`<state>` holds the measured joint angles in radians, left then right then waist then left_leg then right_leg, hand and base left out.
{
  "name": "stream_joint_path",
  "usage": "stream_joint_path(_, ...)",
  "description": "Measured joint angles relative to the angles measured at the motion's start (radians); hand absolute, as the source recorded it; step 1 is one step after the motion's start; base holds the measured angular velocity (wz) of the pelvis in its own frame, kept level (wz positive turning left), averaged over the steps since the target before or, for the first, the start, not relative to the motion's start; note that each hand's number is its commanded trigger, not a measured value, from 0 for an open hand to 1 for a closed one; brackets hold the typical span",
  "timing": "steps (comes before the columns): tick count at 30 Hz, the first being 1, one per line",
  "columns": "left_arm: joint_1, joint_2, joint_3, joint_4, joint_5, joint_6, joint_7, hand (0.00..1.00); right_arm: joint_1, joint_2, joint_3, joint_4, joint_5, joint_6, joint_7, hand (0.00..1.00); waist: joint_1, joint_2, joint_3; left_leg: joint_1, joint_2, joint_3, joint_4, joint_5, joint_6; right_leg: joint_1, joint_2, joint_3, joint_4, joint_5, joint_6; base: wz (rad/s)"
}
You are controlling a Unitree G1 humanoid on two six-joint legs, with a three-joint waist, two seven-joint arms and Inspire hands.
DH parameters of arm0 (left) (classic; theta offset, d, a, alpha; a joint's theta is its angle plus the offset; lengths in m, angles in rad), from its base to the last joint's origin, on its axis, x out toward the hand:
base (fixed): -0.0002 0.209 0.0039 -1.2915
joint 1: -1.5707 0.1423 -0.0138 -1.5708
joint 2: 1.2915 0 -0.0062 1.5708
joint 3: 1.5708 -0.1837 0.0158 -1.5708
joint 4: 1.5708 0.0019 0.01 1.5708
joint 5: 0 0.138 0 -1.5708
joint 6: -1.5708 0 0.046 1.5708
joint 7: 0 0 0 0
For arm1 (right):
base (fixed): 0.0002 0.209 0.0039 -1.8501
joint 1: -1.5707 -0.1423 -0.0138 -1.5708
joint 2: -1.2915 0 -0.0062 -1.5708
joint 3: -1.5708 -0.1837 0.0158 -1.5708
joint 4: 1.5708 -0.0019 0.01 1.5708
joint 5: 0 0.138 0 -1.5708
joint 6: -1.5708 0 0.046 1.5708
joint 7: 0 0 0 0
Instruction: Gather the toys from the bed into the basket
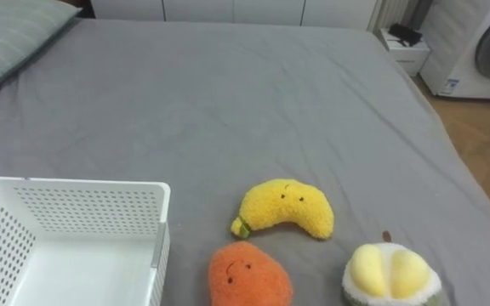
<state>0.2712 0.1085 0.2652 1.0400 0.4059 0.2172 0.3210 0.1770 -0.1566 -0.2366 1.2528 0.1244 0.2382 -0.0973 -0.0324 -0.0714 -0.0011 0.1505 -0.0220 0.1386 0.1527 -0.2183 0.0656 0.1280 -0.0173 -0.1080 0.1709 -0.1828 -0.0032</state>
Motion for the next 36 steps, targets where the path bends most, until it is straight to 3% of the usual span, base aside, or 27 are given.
stream_joint_path(3,-0.002,0.027,0.010,0.000,0.001,-0.018,0.003,0.00,-0.025,-0.064,-0.072,-0.024,0.032,-0.023,-0.043,0.00,-0.002,-0.018,0.0024,0.000,-0.001,0.001,-0.001,0.000,0.000,-0.001,0.001,0.011,-0.002,0.002,0.002,-0.01)
stream_joint_path(8,-0.005,0.061,0.049,-0.004,0.021,-0.045,0.004,0.00,-0.074,-0.145,-0.149,-0.254,0.019,-0.058,-0.140,0.00,-0.005,-0.039,0.0039,-0.004,0.001,0.013,-0.002,0.000,0.000,-0.013,0.004,0.017,-0.001,0.003,0.002,-0.06)
stream_joint_path(13,0.003,0.060,0.039,-0.028,0.020,-0.045,0.006,0.00,-0.082,-0.150,-0.136,-0.562,-0.100,-0.091,-0.198,0.00,0.009,-0.033,0.0001,-0.017,0.005,0.021,-0.001,0.000,0.000,-0.030,0.007,0.019,-0.002,0.014,0.000,-0.04)
stream_joint_path(19,-0.006,0.049,-0.008,-0.029,0.024,-0.047,0.023,0.00,-0.092,-0.126,-0.034,-0.864,-0.274,-0.116,-0.206,0.00,0.036,-0.020,0.0041,-0.036,0.009,0.027,-0.003,0.000,-0.001,-0.040,0.009,0.017,-0.001,0.019,-0.003,0.00)
stream_joint_path(27,0.000,0.043,-0.042,-0.035,0.019,-0.044,0.023,0.00,-0.114,-0.119,0.128,-0.924,-0.372,-0.109,-0.117,0.00,0.055,-0.008,0.0018,-0.036,0.009,0.024,-0.002,0.000,-0.001,-0.037,0.005,0.011,-0.001,0.019,-0.002,0.00)
stream_joint_path(30,0.014,0.033,-0.040,-0.063,0.035,-0.036,0.021,0.00,-0.098,-0.114,0.149,-0.896,-0.429,-0.103,-0.052,0.00,0.065,-0.009,-0.0031,-0.036,0.009,0.019,-0.001,0.000,-0.001,-0.032,0.003,0.000,-0.001,0.019,-0.002,0.06)
stream_joint_path(36,0.018,0.033,-0.041,-0.081,0.048,-0.026,0.017,0.00,-0.087,-0.118,0.199,-0.626,-0.512,-0.090,0.054,0.00,0.068,-0.006,-0.0045,-0.035,0.005,-0.010,0.006,0.000,-0.001,-0.012,0.000,-0.027,-0.006,0.019,-0.002,0.15)
